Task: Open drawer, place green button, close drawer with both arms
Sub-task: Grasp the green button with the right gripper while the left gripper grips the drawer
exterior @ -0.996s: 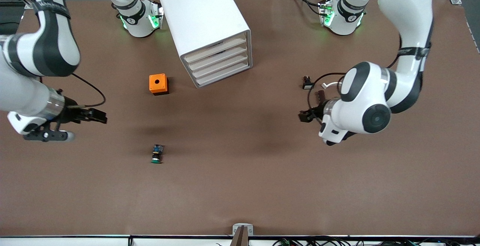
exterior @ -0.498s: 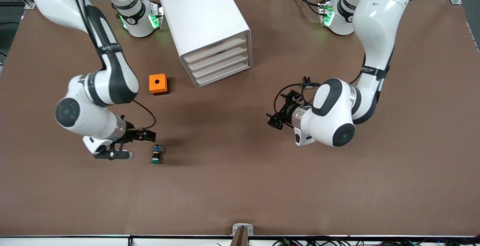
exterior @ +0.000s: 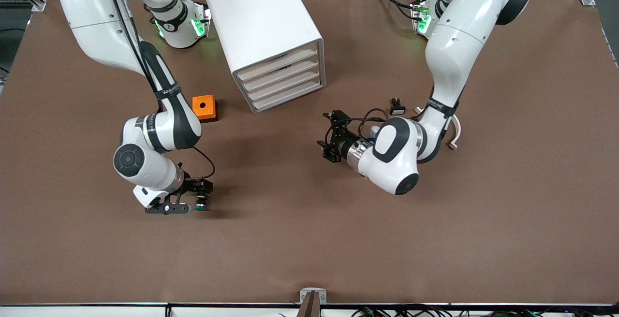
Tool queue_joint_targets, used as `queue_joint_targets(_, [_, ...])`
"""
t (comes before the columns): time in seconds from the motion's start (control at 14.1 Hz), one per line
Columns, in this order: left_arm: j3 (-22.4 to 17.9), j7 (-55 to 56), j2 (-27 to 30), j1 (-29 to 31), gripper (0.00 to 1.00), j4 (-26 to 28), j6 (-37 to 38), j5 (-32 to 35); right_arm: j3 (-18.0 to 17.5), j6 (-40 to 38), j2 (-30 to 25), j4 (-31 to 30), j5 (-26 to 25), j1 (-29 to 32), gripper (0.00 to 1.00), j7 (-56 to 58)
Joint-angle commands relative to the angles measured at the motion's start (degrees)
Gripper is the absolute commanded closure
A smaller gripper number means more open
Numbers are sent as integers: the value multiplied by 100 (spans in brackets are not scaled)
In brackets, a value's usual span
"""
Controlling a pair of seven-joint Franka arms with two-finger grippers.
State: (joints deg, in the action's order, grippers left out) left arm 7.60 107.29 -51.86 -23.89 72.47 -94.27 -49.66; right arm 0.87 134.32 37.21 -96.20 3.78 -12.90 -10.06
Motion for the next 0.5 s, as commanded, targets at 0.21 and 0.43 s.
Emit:
queue_joint_targets(0.21, [4, 1285, -518, -318, 1, -242, 707, -737, 53, 288, 243, 93, -132, -117, 0, -286])
queue_joint_targets(0.43, [4, 1679, -624, -397, 15, -199, 963, -983, 53, 402, 340, 93, -141, -125, 3, -286])
